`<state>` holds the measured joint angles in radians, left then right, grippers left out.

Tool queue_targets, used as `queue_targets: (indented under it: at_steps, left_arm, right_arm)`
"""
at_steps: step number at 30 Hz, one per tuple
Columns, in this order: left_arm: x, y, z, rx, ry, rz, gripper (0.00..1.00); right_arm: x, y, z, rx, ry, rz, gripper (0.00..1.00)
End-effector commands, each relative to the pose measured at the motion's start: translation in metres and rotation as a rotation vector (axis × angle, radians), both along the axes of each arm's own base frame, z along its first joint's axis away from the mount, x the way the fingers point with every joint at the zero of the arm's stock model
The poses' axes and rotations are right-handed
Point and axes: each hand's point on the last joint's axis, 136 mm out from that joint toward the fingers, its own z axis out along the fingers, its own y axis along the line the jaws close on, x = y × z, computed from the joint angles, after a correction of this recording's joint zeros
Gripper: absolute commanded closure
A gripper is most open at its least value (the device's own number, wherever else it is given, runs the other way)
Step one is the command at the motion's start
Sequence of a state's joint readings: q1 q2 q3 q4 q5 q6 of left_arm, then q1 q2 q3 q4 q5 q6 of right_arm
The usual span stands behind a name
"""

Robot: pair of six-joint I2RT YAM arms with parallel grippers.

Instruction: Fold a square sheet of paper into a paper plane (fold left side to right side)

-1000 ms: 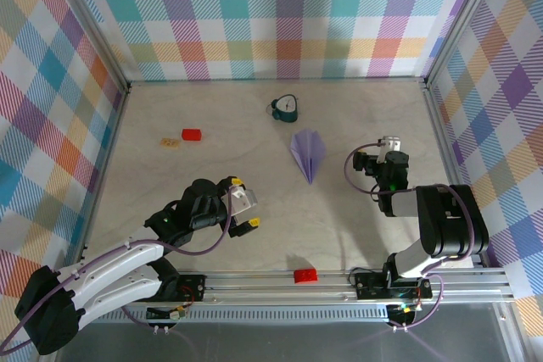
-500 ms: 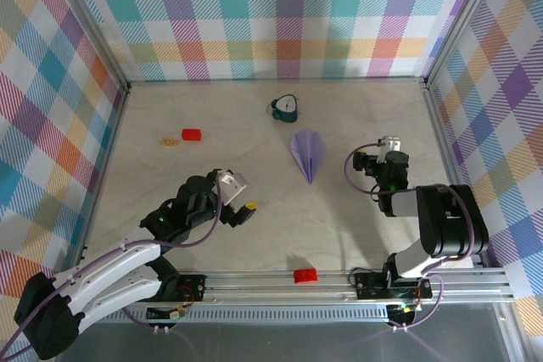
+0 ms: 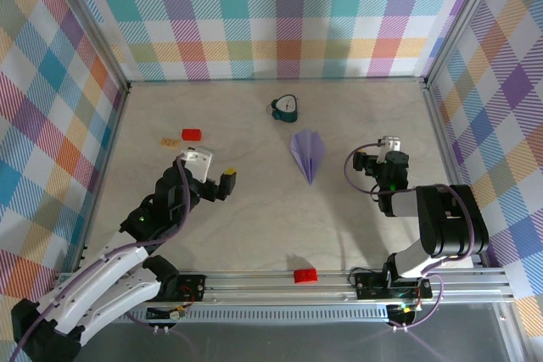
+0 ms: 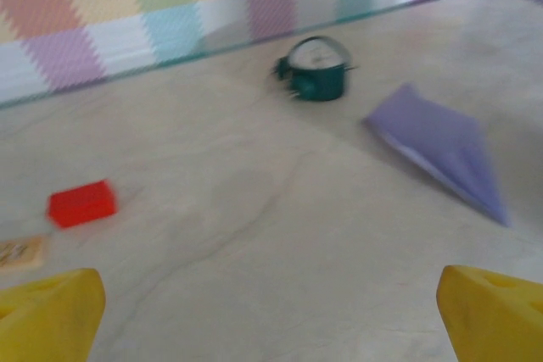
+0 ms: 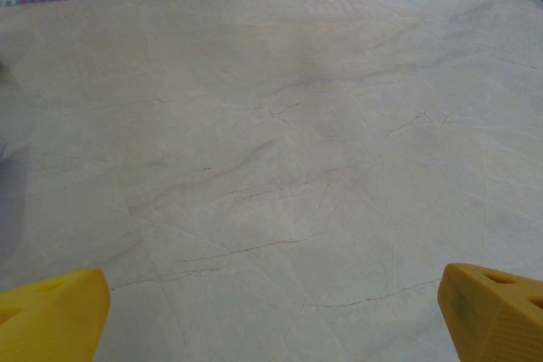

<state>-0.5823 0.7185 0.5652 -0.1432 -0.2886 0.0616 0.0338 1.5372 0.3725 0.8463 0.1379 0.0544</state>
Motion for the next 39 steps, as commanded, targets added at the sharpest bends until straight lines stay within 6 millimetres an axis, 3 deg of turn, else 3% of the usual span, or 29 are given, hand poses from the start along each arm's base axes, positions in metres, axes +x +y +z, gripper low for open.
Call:
queue_targets:
  at_steps: [1, 9, 16, 28, 35, 39]
  left_arm:
    - [0.022, 0.035, 0.002, -0.061, -0.07, 0.171, 0.0]
    - [0.06, 0.071, -0.028, -0.047, -0.084, 0.267, 0.0]
    - [0.078, 0.09, -0.051, -0.081, -0.097, 0.309, 0.0]
    - [0.093, 0.076, -0.098, -0.068, -0.062, 0.219, 0.0]
    - [0.09, 0.071, -0.102, -0.046, -0.141, 0.165, 0.0]
    - [0.086, 0.071, -0.114, -0.044, -0.178, 0.157, 0.0]
  right_arm:
    - [0.008, -0.001, 0.013, -0.007, -0.044, -0.001, 0.01]
    - [0.008, -0.001, 0.013, -0.008, -0.044, -0.001, 0.01]
    - [0.008, -0.002, 0.013, -0.008, -0.044, -0.001, 0.01]
    - [0.008, -0.001, 0.013, -0.009, -0.044, 0.0, 0.01]
    - [0.008, -0.002, 0.013, -0.008, -0.044, -0.001, 0.01]
    - [0.008, -0.001, 0.013, -0.008, -0.044, 0.0, 0.01]
